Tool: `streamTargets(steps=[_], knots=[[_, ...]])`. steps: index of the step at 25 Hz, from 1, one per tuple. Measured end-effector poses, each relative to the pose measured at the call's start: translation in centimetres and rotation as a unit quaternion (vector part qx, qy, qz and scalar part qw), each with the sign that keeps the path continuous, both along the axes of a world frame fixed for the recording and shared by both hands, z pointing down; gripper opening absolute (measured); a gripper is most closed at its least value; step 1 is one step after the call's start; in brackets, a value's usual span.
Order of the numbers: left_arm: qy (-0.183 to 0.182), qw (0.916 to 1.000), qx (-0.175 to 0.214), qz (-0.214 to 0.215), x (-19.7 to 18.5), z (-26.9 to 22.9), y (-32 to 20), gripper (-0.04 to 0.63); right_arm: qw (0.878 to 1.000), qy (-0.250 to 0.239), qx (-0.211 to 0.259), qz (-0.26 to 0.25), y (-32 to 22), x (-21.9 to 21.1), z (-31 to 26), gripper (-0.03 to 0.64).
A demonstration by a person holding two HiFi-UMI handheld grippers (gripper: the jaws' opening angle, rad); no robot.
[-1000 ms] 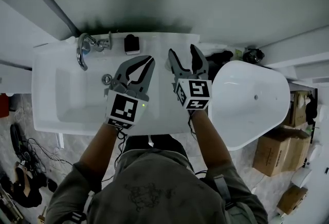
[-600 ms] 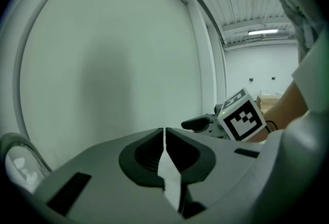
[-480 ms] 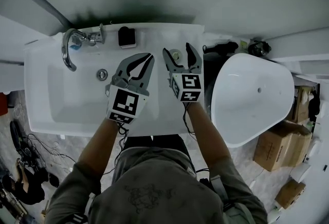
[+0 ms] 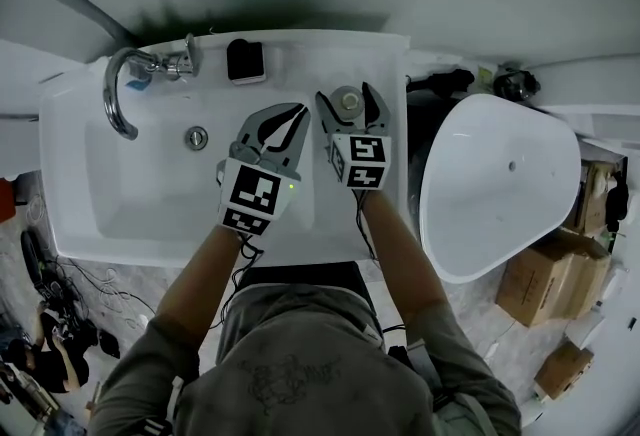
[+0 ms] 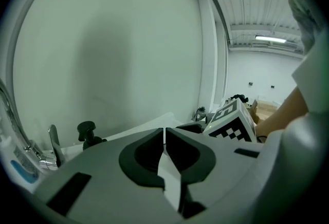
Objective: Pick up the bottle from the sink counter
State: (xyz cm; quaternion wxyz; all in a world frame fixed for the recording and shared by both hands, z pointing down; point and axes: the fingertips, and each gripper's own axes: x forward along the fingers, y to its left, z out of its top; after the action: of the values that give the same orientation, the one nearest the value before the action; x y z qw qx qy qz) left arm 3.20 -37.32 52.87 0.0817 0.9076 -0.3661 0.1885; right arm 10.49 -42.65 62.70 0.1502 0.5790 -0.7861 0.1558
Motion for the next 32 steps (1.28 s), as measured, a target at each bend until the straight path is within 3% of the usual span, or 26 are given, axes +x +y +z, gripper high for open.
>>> streamTargets(steps=[4, 16, 26, 32], knots=[[-0.008, 1.0000, -0.005, -0.004, -0.3, 1.2, -0.2, 0.026, 1.000, -0.008, -0.006, 0.009, -0.5, 0.3, 1.1, 0.345], [-0.022, 0.9988, -0.038, -0.021, -2.0, 5.0, -0.5, 0.026, 0.996, 0.063, -0.057, 0.010, -0.5, 0.1, 4.8, 0.345], [-0.021, 0.9988, -0.034, -0.028, -3.1, 4.6, 0.0, 0.026, 0.997, 0.061, -0.048, 0.009, -0.2, 0.2, 4.1, 0.342], [-0.023, 0.9990, -0.017, -0.034, -3.8, 2.9, 0.0, 0.026, 0.998, 0.051, -0.031, -0.006, 0.3, -0.4, 0.5, 0.342]])
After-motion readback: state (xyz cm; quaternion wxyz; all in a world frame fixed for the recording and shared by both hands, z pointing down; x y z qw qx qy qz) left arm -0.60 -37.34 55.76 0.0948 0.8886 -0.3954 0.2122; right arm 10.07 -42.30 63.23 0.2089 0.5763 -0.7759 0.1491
